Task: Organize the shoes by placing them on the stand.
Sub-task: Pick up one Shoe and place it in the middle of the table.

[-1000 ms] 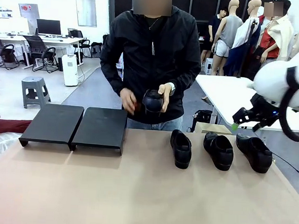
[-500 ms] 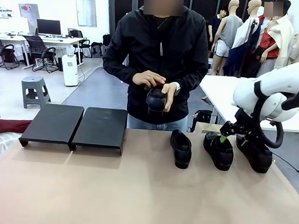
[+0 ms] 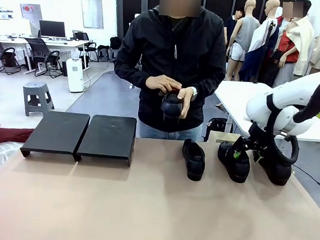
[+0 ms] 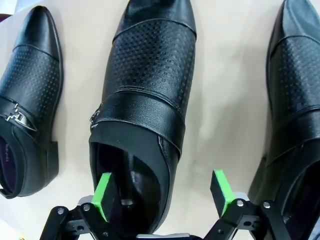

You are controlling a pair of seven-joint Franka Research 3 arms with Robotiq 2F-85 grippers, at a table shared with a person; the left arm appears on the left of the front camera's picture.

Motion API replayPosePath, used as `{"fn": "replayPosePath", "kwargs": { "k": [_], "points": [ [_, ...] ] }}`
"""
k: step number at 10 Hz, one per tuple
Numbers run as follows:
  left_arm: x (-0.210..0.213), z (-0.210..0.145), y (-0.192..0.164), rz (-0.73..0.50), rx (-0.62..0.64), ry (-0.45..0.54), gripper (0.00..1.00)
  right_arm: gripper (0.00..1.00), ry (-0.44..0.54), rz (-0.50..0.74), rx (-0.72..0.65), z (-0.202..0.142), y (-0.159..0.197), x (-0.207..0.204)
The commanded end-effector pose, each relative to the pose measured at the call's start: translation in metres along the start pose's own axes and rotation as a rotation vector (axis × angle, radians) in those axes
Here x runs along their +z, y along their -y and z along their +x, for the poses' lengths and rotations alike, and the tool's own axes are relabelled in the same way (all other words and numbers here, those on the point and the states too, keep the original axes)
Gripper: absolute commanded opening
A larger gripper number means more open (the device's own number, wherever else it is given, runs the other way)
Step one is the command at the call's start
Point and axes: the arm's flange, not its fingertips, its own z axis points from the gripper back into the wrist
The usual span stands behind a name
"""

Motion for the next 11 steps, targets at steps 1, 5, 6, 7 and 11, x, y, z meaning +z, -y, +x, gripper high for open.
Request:
{"fn": "replayPosePath", "kwargs": {
  "k": [1,5,6,7,11],
  "points": [
    [0.001,-0.001,-0.001,-0.019,-0.017,0.006,1.00,0.40,-0.026,-0.040,-0.039,0.011,-0.002,0.001],
    [0.001,-0.001,-0.001,-0.019,-0.017,0.006,1.00,0.00,-0.042,-0.049,-0.045,0.009,-0.005,0.001],
    [0.001,-0.001,-0.001,-0.019,-0.017,0.006,1.00,0.00,-0.040,-0.063,-0.048,0.010,-0.006,0.003],
    [0.001,-0.001,-0.001,-0.019,-0.017,0.006,1.00,0.00,-0.039,-0.066,-0.048,0.011,-0.007,0.006],
    [0.001,-0.001,-0.001,-0.019,-0.017,0.006,1.00,0.00,-0.034,-0.065,-0.043,0.009,-0.010,0.018]
  ]
}}
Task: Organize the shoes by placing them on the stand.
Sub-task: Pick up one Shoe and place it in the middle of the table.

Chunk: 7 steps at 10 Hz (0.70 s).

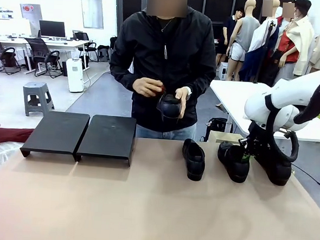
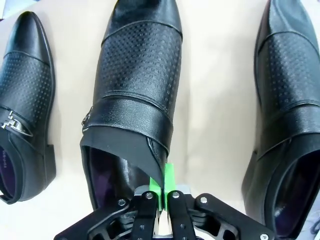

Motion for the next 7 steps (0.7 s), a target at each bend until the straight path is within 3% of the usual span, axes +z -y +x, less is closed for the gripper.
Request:
{"fn": "replayPosePath", "kwargs": {
  "k": [1,3,5,7],
  "points": [
    [0.001,-0.001,-0.001,-0.019,-0.016,0.006,1.00,0.00,-0.010,-0.003,-0.016,-0.002,-0.006,0.021],
    [0.001,-0.001,-0.001,-0.019,-0.016,0.006,1.00,0.00,-0.005,0.023,-0.033,-0.037,-0.004,0.090],
    [0.001,-0.001,-0.001,-0.019,-0.016,0.006,1.00,0.00,0.042,0.033,0.044,-0.110,0.006,0.175],
    [0.001,-0.001,-0.001,-0.019,-0.016,0.006,1.00,0.00,0.120,-0.027,0.028,-0.198,0.017,0.221]
  ]
}}
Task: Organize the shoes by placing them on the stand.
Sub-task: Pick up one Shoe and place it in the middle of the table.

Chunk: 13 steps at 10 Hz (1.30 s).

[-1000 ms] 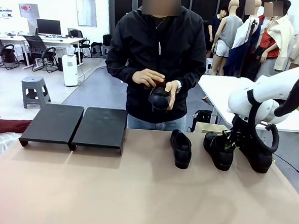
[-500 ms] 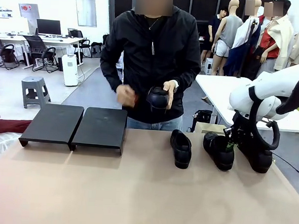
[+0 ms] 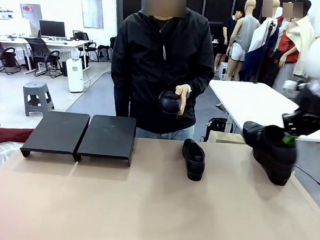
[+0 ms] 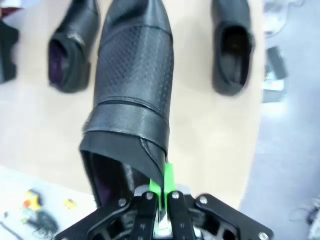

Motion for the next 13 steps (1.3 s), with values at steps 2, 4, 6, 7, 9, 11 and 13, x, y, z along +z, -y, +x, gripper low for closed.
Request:
{"fn": "replayPosePath", "kwargs": {
  "k": [2,4,6,7,9,11,13],
  "points": [
    [0.001,-0.001,0.000,-0.020,-0.018,0.007,1.00,0.00,0.149,-0.030,0.007,-0.083,0.000,0.019],
    [0.001,-0.001,0.000,-0.020,-0.018,0.007,1.00,0.00,0.084,-0.011,-0.003,-0.073,0.004,0.029],
    [0.001,-0.001,0.000,-0.020,-0.018,0.007,1.00,0.00,0.084,-0.011,-0.003,-0.073,0.004,0.029],
    [0.001,-0.001,0.000,-0.020,-0.018,0.007,1.00,0.00,0.102,-0.008,-0.001,-0.087,0.003,0.022],
    [0.001,-0.001,0.000,-0.020,-0.018,0.007,1.00,0.00,0.120,-0.021,0.023,-0.084,-0.077,0.015],
    [0.001,-0.001,0.000,-0.020,-0.018,0.007,1.00,0.00,0.168,-0.037,0.008,-0.087,-0.142,0.017],
    [0.001,-0.001,0.000,-0.020,-0.018,0.007,1.00,0.00,0.120,-0.056,-0.046,-0.085,-0.121,0.022]
  ]
}}
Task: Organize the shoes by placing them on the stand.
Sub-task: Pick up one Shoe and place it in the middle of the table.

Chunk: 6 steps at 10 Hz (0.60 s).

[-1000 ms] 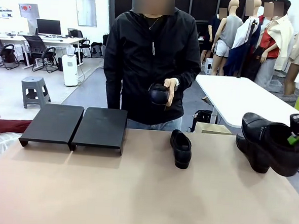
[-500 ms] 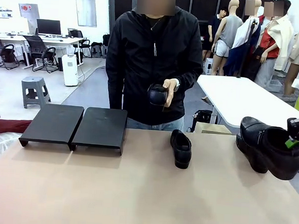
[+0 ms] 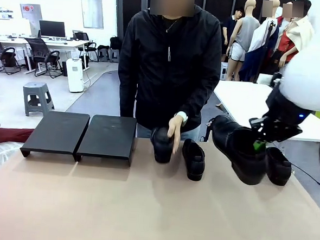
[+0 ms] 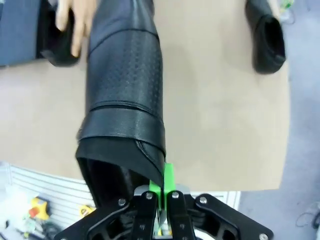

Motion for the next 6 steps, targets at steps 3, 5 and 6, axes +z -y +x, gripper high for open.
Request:
{"fn": "replayPosePath", "kwargs": {
  "k": [3,5,6],
  "points": [
    [0.001,-0.001,0.000,-0.020,-0.017,0.007,1.00,0.00,-0.099,-0.013,-0.179,-0.012,0.144,0.015],
    [0.001,-0.001,0.000,-0.020,-0.017,0.007,1.00,0.00,-0.118,0.007,-0.364,-0.036,0.201,0.012],
    [0.001,-0.001,0.000,-0.020,-0.017,0.007,1.00,0.00,-0.095,0.031,-0.409,-0.047,0.207,0.009]
  ]
}}
